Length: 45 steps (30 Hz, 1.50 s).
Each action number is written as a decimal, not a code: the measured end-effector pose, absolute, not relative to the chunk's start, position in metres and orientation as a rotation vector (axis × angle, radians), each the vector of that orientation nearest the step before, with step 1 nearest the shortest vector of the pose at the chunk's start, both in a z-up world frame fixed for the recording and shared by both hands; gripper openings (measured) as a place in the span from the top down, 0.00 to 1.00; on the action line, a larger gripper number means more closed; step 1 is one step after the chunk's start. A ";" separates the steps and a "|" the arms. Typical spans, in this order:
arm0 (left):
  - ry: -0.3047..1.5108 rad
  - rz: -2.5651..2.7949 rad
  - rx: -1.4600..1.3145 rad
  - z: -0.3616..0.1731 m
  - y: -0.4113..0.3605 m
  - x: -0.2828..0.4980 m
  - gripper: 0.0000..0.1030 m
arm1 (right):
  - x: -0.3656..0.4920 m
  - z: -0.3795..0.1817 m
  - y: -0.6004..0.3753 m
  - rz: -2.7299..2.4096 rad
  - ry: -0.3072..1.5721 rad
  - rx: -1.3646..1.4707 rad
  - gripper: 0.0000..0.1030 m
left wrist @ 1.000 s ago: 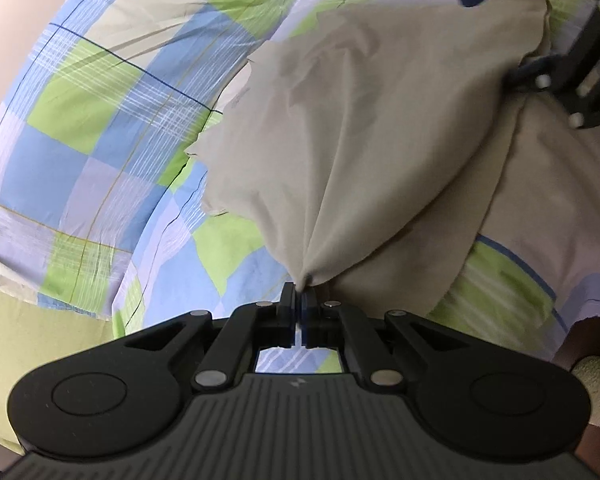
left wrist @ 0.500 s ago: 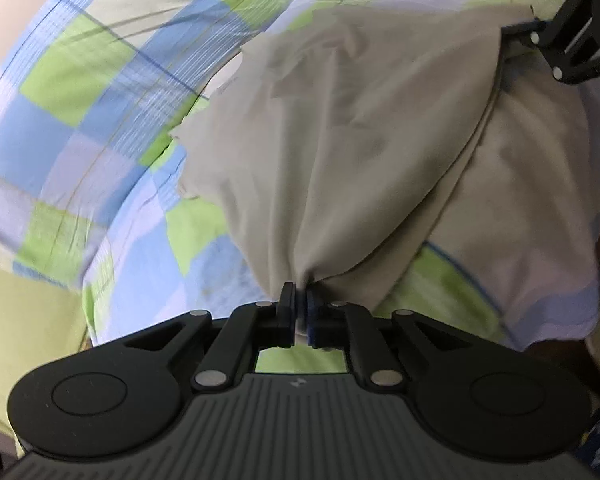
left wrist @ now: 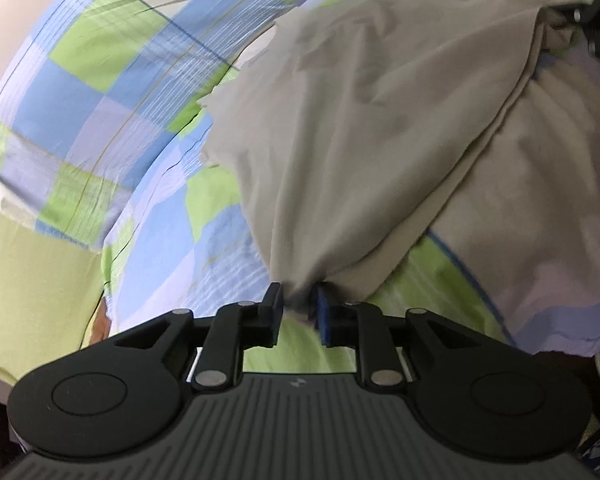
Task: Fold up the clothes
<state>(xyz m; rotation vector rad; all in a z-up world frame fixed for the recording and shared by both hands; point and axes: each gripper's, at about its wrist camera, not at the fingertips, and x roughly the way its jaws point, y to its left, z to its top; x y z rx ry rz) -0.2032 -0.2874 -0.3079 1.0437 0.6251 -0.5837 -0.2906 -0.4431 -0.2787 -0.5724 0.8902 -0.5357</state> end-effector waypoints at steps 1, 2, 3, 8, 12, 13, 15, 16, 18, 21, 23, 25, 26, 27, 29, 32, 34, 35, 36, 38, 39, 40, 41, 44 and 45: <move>0.620 -0.586 1.050 -0.310 -0.288 -0.204 0.84 | -0.291 -0.278 -0.445 -0.534 0.891 -0.560 0.33; 0.620 -0.591 1.055 -0.310 -0.289 -0.204 0.87 | -0.292 -0.280 -0.443 -0.503 0.890 -0.578 0.37; 0.620 -0.609 1.056 -0.311 -0.293 -0.204 0.93 | -0.293 -0.282 -0.441 -0.471 0.889 -0.595 0.47; 0.631 -0.617 1.037 -0.308 -0.297 -0.195 1.00 | -0.296 -0.282 -0.446 -0.411 0.902 -0.591 1.00; 0.549 -0.581 1.139 -0.295 -0.283 -0.189 1.00 | -0.303 -0.264 -0.465 -0.450 0.894 -0.556 1.00; 0.529 -0.586 1.168 -0.290 -0.279 -0.189 1.00 | -0.308 -0.256 -0.474 -0.461 0.890 -0.566 1.00; 0.537 -0.622 1.181 -0.286 -0.276 -0.189 1.00 | -0.313 -0.248 -0.483 -0.471 0.885 -0.576 1.00; 0.535 -0.644 1.194 -0.285 -0.277 -0.190 1.00 | -0.318 -0.243 -0.488 -0.432 0.913 -0.541 1.00; 0.526 -0.663 1.218 -0.291 -0.281 -0.195 1.00 | -0.322 -0.250 -0.477 -0.377 0.932 -0.554 0.86; 0.525 -0.674 1.229 -0.296 -0.284 -0.200 1.00 | -0.328 -0.261 -0.455 -0.291 0.924 -0.587 0.60; 0.536 -0.677 1.228 -0.298 -0.284 -0.202 1.00 | -0.328 -0.266 -0.440 -0.253 0.897 -0.604 0.60; 0.542 -0.679 1.234 -0.303 -0.283 -0.205 1.00 | -0.324 -0.271 -0.432 -0.242 0.874 -0.621 0.60; 0.544 -0.681 1.233 -0.303 -0.283 -0.205 1.00 | -0.322 -0.274 -0.430 -0.239 0.859 -0.635 0.60; 0.545 -0.682 1.231 -0.303 -0.284 -0.206 1.00 | -0.323 -0.274 -0.429 -0.239 0.857 -0.638 0.61; 0.550 -0.681 1.222 -0.303 -0.286 -0.206 1.00 | -0.318 -0.272 -0.425 -0.209 0.826 -0.652 0.61; 0.558 -0.677 1.208 -0.302 -0.290 -0.204 1.00 | -0.307 -0.278 -0.417 -0.168 0.823 -0.689 0.61; 0.562 -0.676 1.195 -0.302 -0.291 -0.203 1.00 | -0.303 -0.281 -0.415 -0.153 0.829 -0.697 0.61; 0.563 -0.676 1.192 -0.303 -0.291 -0.202 1.00 | -0.301 -0.285 -0.411 -0.155 0.823 -0.714 0.61; 0.568 -0.672 1.188 -0.304 -0.292 -0.201 1.00 | -0.298 -0.290 -0.412 -0.177 0.828 -0.730 0.61; 0.574 -0.661 1.181 -0.307 -0.292 -0.200 0.99 | -0.296 -0.296 -0.416 -0.219 0.848 -0.742 0.61; 0.576 -0.658 1.177 -0.307 -0.292 -0.199 0.98 | -0.294 -0.302 -0.422 -0.250 0.866 -0.736 0.61; 0.583 -0.645 1.160 -0.309 -0.293 -0.197 0.98 | -0.295 -0.303 -0.424 -0.272 0.867 -0.732 0.61; 0.592 -0.632 1.147 -0.311 -0.294 -0.196 0.98 | -0.295 -0.304 -0.425 -0.293 0.868 -0.728 0.61; 0.611 -0.605 1.116 -0.314 -0.296 -0.193 1.00 | -0.291 -0.306 -0.439 -0.357 0.897 -0.607 0.69; 0.621 -0.601 1.102 -0.314 -0.297 -0.192 1.00 | -0.290 -0.306 -0.439 -0.343 0.905 -0.592 1.00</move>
